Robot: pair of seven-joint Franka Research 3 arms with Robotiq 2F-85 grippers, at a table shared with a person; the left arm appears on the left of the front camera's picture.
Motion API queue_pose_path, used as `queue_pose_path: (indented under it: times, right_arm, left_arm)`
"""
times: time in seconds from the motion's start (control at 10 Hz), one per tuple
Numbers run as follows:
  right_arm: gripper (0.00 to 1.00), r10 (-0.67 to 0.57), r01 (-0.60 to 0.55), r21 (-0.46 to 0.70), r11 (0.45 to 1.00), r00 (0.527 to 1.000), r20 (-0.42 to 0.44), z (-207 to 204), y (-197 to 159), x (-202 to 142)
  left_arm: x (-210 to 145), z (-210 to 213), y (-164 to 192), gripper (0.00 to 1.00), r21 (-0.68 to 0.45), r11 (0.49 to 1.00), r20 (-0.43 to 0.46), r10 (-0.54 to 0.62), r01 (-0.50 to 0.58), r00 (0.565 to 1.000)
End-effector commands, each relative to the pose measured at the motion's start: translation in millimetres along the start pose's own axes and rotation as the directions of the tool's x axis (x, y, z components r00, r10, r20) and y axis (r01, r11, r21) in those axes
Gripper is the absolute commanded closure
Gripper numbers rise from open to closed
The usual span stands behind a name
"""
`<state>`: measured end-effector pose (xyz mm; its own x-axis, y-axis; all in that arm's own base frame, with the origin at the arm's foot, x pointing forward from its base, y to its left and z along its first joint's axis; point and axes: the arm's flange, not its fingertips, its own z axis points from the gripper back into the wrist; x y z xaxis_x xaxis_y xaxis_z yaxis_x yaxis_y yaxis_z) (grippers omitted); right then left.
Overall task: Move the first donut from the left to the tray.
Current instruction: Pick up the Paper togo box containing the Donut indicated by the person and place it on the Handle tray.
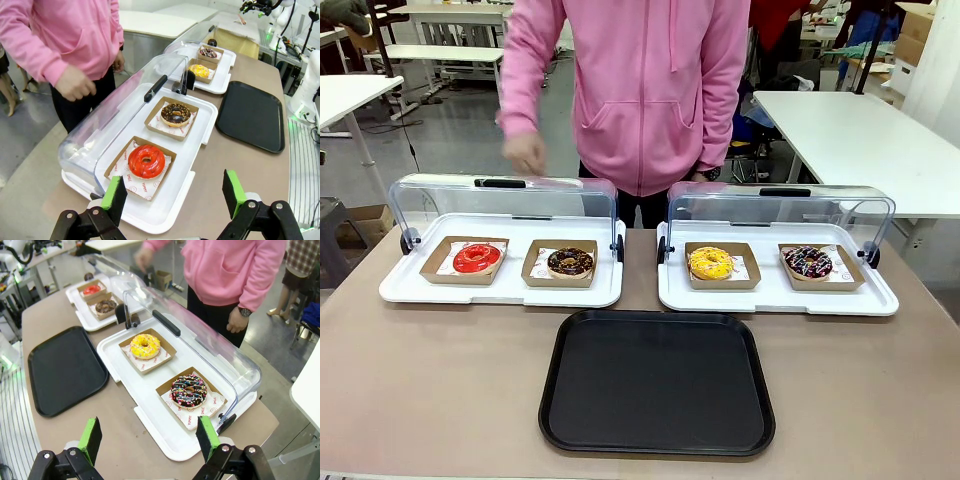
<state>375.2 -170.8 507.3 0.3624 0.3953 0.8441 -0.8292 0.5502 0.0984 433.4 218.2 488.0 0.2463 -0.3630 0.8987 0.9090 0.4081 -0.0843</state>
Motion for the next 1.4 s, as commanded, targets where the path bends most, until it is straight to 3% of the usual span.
queue_pose_path:
  times: [0.0, 1.3]
  right_arm:
    - [0.0, 0.009, -0.009, 0.0, 1.0, 1.0, 0.025, -2.1, -0.9, 1.2]
    - [0.0, 0.009, -0.009, 0.0, 1.0, 1.0, 0.025, -2.1, -0.9, 1.2]
  left_arm:
    - [0.8, -0.5, 0.2, 0.0, 0.002, 1.0, -0.007, 0.004, -0.004, 1.0]
    - [0.8, -0.5, 0.2, 0.0, 0.002, 1.0, -0.007, 0.004, -0.004, 1.0]
